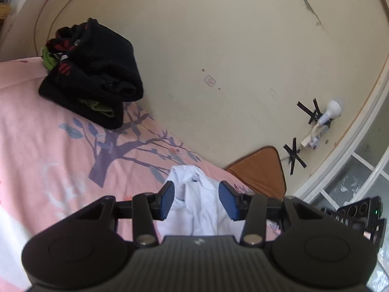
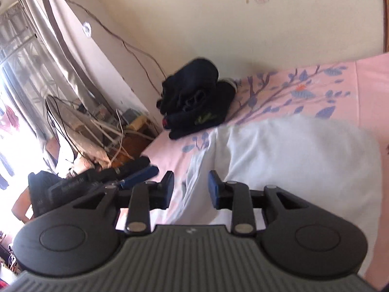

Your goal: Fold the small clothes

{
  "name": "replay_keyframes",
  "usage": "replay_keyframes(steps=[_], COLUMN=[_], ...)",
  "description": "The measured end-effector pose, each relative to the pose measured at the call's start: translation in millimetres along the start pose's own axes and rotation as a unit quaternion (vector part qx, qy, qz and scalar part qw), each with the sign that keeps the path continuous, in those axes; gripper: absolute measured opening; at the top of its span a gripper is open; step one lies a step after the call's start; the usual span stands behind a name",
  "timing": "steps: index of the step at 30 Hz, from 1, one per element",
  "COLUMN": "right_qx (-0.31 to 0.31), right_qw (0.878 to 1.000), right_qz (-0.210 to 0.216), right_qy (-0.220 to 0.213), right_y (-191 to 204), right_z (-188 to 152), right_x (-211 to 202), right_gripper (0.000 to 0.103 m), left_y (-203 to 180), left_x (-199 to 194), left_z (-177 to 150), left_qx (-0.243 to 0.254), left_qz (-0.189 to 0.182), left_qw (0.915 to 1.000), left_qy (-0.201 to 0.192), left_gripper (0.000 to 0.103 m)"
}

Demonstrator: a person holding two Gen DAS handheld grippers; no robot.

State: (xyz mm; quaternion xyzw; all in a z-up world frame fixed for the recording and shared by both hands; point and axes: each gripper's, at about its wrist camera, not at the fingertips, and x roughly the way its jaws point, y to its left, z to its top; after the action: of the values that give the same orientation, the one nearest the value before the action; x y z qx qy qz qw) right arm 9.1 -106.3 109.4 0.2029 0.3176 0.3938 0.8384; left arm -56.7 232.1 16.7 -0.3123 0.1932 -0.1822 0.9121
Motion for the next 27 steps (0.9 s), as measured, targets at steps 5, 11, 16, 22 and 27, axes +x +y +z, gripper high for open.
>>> replay_keyframes(steps=[5, 11, 16, 22, 27], right_qx=[-0.034, 0.06, 0.039, 0.083, 0.091], right_qw=[0.994, 0.986, 0.987, 0.986, 0.988], right_qz=[-0.099, -0.154, -0.149, -0.136, -0.123], right_qy=[-0.005, 0.009, -0.049, -0.052, -0.03], right_y=[-19.7, -86.4, -72.5, -83.6, -85.0], right_z=[15.2, 0.7, -7.6, -32.1, -46.2], right_x=[17.0, 18.2, -32.0, -48.9, -42.6], right_gripper=[0.038, 0.033, 0.052, 0.073, 0.073], left_y=[-11.2, 2.0, -2.9, -2.2, -1.7], left_x=[36.8, 54.0, 27.3, 61.5, 82.9], left_z=[-15.4, -19.0, 0.0, -7.6, -23.7], left_qx=[0.022, 0.008, 0.013, 0.004, -0.001], left_qz=[0.005, 0.031, 0.034, 0.034, 0.035], left_qw=[0.9991, 0.9952, 0.9989, 0.9947, 0.9902], left_qy=[0.037, 0.093, 0.031, 0.097, 0.135], left_gripper=[0.036, 0.018, 0.078, 0.094, 0.095])
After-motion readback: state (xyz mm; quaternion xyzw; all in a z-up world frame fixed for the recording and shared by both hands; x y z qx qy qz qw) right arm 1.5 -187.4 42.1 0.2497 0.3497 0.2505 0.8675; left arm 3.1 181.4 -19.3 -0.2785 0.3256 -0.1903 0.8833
